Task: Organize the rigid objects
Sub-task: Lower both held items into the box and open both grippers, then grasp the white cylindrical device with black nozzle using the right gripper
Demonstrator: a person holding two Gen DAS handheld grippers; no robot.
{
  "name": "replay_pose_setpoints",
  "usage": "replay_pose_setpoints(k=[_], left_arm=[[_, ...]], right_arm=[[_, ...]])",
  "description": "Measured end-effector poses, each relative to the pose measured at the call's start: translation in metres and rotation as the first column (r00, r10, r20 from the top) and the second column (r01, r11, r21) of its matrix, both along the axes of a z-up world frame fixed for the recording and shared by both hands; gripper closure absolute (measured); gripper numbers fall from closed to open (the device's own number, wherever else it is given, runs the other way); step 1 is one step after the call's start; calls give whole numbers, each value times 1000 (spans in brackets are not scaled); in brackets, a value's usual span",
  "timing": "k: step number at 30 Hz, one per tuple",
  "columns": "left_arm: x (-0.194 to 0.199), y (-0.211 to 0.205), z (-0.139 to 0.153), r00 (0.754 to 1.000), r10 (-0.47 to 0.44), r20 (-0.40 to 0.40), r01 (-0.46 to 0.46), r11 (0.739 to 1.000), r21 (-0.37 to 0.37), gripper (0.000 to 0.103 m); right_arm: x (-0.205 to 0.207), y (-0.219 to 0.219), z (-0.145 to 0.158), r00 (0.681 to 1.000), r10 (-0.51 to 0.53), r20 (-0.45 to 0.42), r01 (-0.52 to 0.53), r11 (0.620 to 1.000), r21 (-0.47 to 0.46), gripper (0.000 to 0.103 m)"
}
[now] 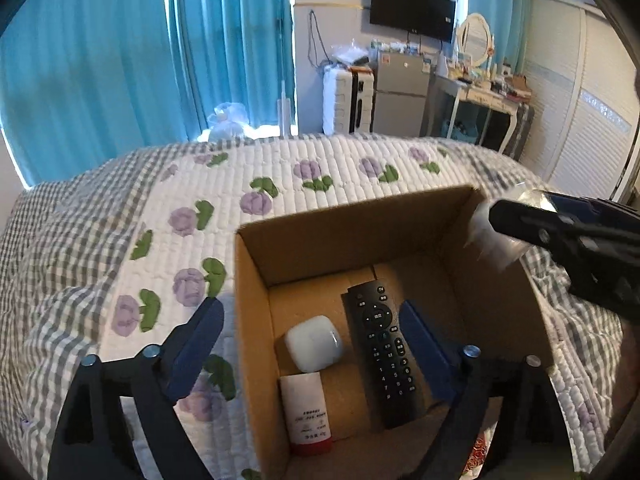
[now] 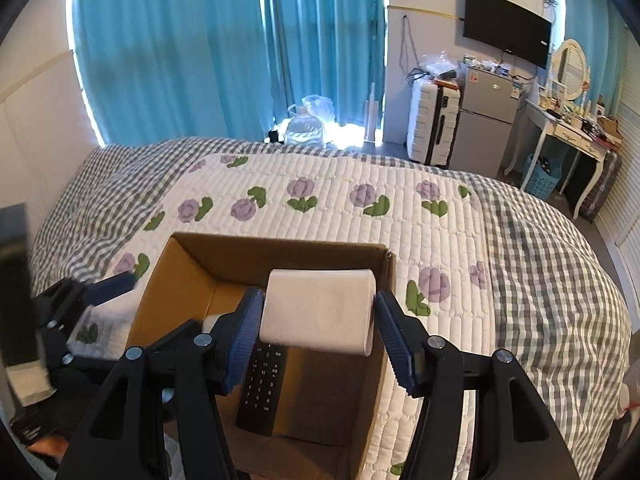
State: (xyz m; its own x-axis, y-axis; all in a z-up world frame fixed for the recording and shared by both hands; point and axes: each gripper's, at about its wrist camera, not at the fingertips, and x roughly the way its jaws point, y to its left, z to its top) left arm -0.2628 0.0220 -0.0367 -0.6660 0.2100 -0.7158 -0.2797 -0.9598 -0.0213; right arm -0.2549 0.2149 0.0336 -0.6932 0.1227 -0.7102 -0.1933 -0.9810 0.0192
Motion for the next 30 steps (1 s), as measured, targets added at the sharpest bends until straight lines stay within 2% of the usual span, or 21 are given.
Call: replay_pose_setpoints(k=[1,2,3,4,6,9,11,16,21,24,28,30], left_arm=[[6,-3,5,1000,0,-9,0,1000,6,8],[11,-5,9,1000,-1,-16,1,1000,9,5],[19,-8,15,1000,2,-31,-2,1000,8,4],[24,-10,20,999,6,-43,-6,1000,4,0],[39,-13,32,996,11,-85,-12,1000,-10,0],[64,-16,51,990,-1,-138,-5,999,-42,0],[84,-21,64,986,-6,-166,0,999,-34,0],[118,-29,65,987,-18,-159,15,1000,-18,0],[138,-39,37,993,-5,-119,1,999,-34,0],[142,-46,12,997,19,-73,-22,999,-40,0],[136,-50,-24,999,52,-2,-52,996,-69,0],[135,-51,-39,998,57,30,-55,996,-68,0]], right_arm=[[3,2,4,1000,-20,-21,20,1000,-1,38],[5,3,6,999,-33,-27,33,999,-2,23],[10,6,11,998,-54,-33,54,999,-9,19],[17,7,17,997,-68,-47,68,998,-19,19],[30,5,26,995,-78,-59,76,997,-31,19],[57,-3,39,994,-90,-58,90,996,3,15],[76,-10,47,994,-92,-62,94,995,29,12],[122,-31,45,996,-79,-37,81,996,49,10],[147,-53,8,997,-60,40,58,997,55,10],[151,-65,-30,993,-23,114,16,998,58,10],[147,-69,-91,962,-12,274,17,1000,-15,10],[144,-73,-116,943,-2,332,6,1000,-10,10]])
